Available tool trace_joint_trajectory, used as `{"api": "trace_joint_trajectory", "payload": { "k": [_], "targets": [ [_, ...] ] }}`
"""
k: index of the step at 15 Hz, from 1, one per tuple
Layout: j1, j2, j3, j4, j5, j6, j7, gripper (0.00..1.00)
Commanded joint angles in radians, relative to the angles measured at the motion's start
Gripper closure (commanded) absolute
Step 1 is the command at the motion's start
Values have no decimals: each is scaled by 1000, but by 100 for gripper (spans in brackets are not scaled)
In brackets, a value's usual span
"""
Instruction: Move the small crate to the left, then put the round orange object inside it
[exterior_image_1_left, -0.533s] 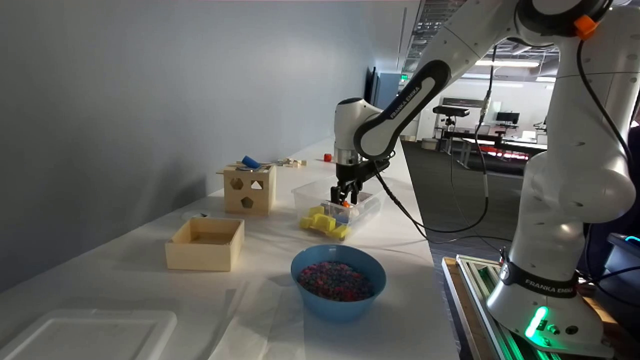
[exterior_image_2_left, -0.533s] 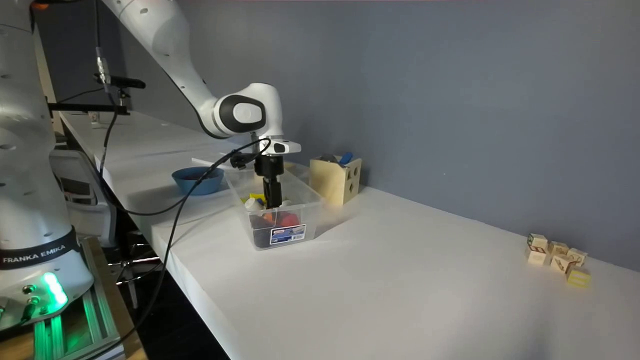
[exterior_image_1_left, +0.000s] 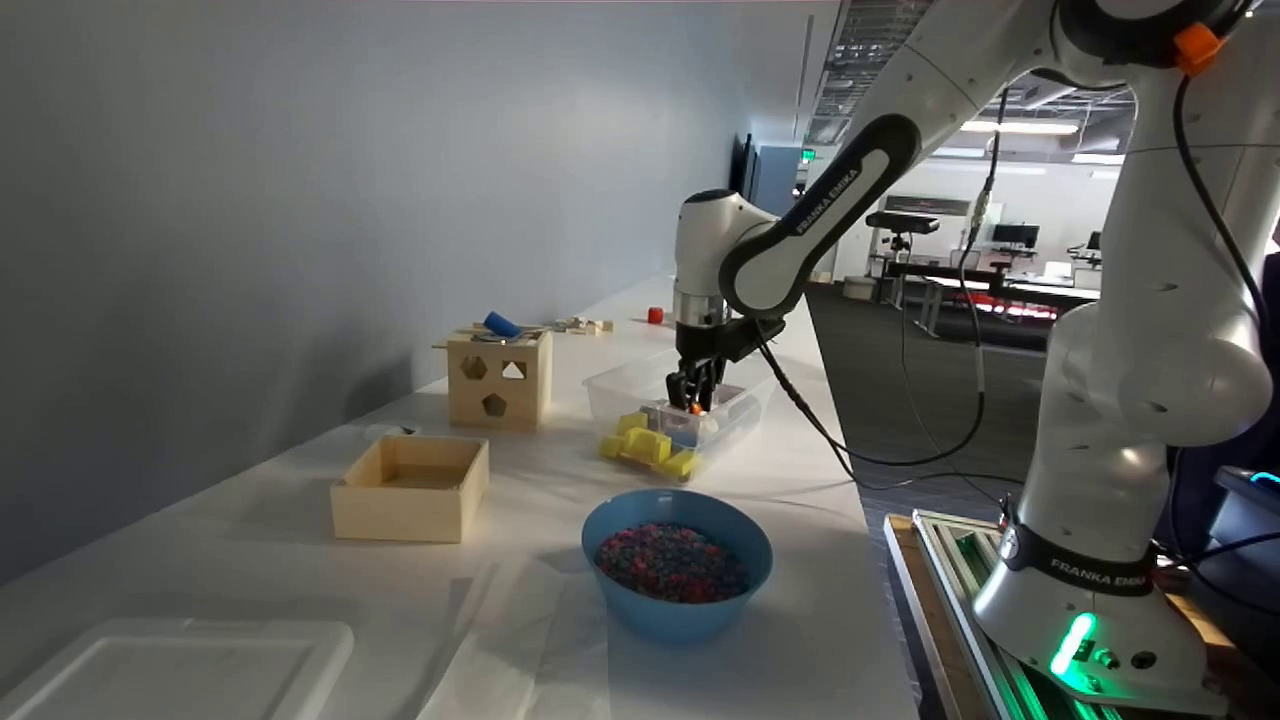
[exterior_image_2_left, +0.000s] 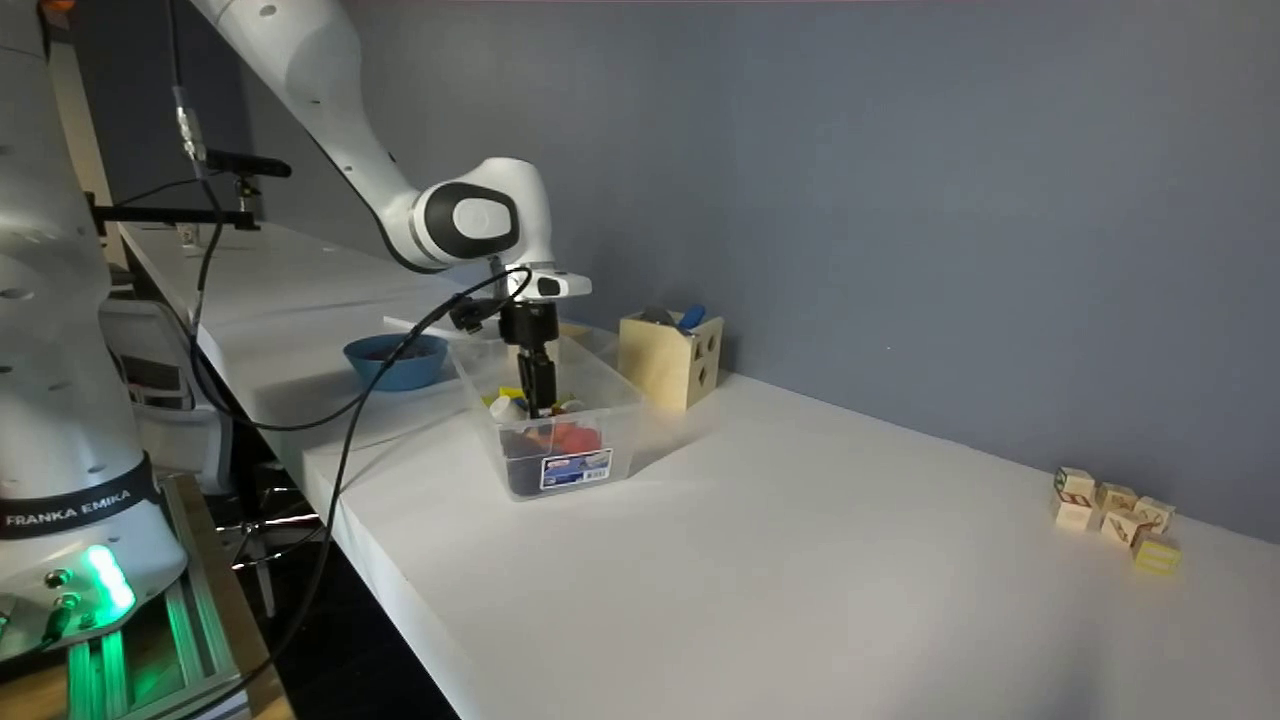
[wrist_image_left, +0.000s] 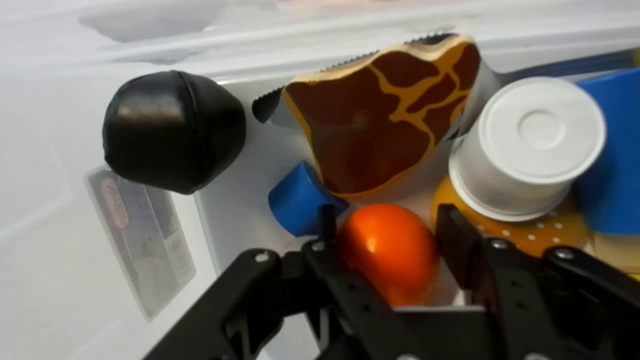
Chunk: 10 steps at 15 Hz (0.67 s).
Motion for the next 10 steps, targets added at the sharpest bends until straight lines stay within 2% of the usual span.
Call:
{"api": "trace_joint_trajectory", "payload": {
  "k": [1,4,10],
  "targets": [
    [-6,-92,10,-58,-99,18,23,21],
    [-13,-98,26,-52,-134,12,24,2],
    [-8,-41,40,-20,-110,10,17,0]
  ]
}}
